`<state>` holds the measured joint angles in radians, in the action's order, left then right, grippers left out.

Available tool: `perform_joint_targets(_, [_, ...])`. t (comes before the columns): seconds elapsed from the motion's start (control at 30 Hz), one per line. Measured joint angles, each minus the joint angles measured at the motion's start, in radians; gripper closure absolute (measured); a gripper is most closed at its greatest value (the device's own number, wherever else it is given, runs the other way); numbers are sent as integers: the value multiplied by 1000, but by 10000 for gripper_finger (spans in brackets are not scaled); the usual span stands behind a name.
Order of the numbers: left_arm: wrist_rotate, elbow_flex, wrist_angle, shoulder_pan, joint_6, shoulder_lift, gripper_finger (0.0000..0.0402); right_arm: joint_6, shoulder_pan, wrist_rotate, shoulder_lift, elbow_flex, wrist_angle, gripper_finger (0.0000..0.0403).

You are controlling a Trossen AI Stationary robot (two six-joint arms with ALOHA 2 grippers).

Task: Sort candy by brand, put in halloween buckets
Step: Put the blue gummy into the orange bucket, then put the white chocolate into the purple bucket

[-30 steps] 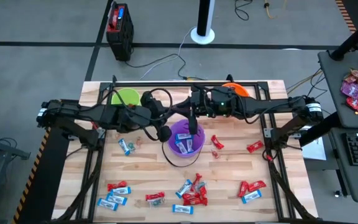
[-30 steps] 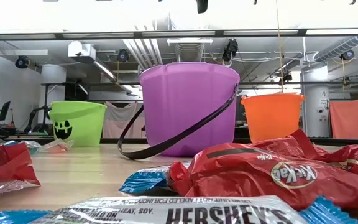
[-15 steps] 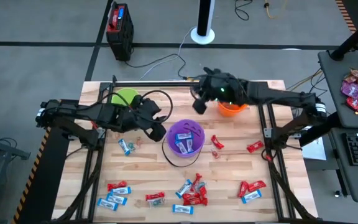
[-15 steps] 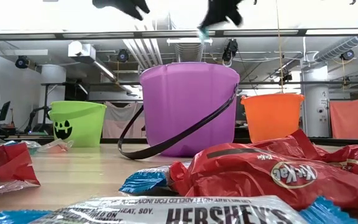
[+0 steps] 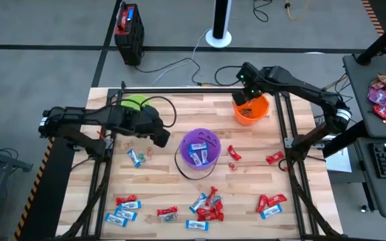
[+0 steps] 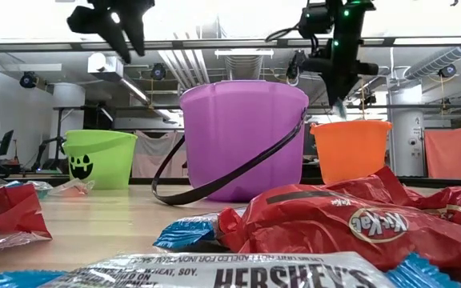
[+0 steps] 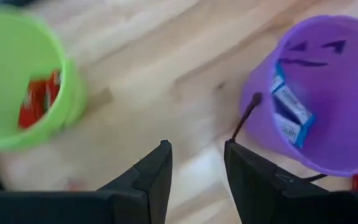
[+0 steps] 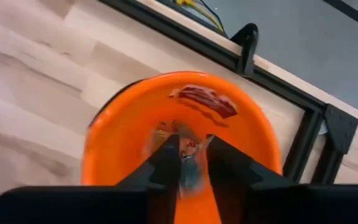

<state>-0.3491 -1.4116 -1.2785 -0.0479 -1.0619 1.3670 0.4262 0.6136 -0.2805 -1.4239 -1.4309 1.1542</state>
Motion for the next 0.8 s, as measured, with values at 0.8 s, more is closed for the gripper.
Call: perform_joint_targets(0.8, [246, 624, 107, -64, -646, -91, 236, -75, 6, 82, 1, 7, -23, 186])
